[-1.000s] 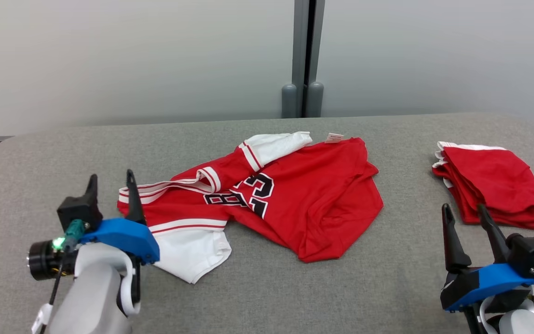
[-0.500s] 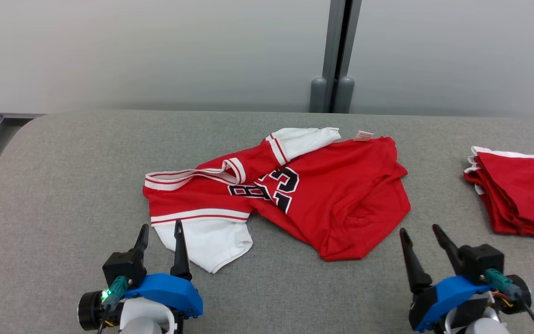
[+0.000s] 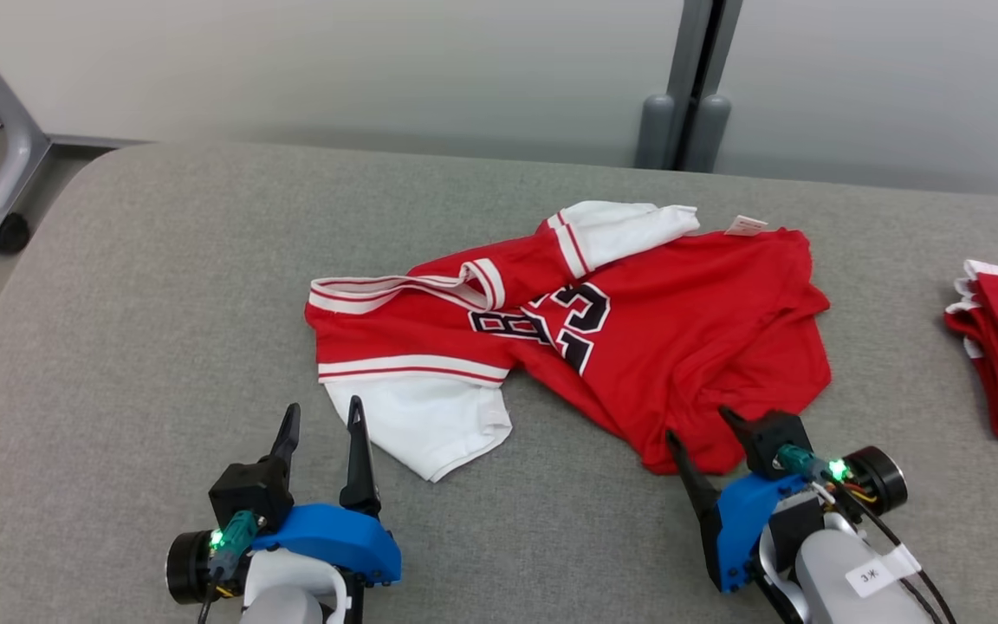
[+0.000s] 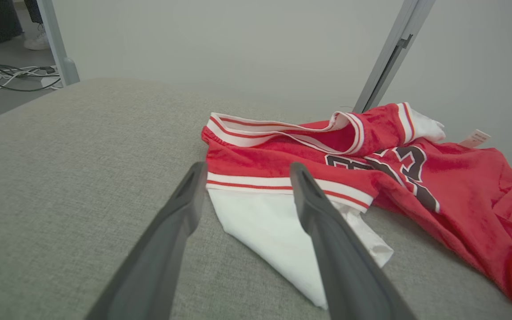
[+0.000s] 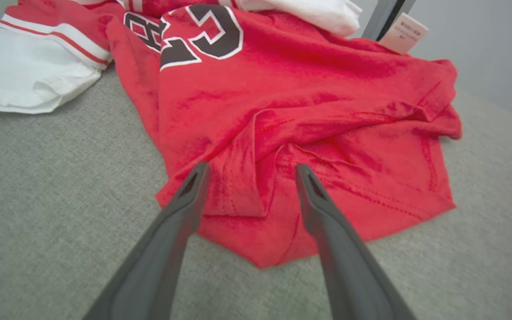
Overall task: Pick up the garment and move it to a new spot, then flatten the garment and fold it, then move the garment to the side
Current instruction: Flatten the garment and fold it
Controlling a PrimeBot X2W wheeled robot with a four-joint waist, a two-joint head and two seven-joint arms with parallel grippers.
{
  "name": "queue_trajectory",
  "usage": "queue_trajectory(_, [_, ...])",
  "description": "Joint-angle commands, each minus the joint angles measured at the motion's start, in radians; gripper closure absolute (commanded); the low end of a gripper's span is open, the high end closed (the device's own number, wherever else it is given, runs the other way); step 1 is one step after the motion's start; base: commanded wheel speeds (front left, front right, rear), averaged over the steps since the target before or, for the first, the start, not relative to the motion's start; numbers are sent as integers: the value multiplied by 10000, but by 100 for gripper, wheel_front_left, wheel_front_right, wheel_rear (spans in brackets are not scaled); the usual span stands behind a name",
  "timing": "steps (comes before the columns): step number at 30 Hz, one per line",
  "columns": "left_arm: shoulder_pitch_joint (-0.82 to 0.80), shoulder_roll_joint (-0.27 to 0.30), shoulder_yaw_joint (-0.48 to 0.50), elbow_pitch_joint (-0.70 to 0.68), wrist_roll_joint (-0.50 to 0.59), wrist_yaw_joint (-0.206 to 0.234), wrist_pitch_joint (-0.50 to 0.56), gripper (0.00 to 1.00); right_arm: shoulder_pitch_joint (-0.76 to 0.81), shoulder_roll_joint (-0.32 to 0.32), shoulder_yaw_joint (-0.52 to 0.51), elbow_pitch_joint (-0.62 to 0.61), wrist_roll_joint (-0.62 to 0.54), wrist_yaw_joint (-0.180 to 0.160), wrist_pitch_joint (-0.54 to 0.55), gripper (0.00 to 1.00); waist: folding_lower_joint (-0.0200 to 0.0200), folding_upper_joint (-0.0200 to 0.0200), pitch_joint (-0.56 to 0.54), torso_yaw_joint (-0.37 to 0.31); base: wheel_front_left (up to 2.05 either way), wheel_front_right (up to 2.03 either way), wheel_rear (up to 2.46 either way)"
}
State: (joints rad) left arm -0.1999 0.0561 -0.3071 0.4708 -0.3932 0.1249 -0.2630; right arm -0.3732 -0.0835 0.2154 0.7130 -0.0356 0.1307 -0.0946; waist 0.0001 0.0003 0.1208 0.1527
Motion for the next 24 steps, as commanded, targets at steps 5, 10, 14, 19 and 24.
queue_trajectory(5, [-122,-40,84,-65,96,106,-24,0,-836,-9,343,1063,101,2,-269,2,-1,-3,270,154,0,0,0])
queue_trajectory(10, [-144,-47,169,-100,130,115,-24,0,-1258,49,562,1628,301,2,-769,100,-1,-3,340,2,0,0,0])
queue_trajectory(14, [-98,-51,204,-91,165,122,-23,0,-1394,93,638,1646,538,2,-1149,100,-1,-3,297,-312,0,0,0])
queue_trajectory(19, [-54,-55,215,-100,197,83,-23,0,-1082,-23,254,1082,952,2,-1476,100,-1,-3,208,-785,0,0,0])
queue_trajectory(24, [6,-55,220,-101,236,80,-23,0,-163,-220,-820,-30,1226,2,-1598,100,-1,-3,151,-1197,0,0,0])
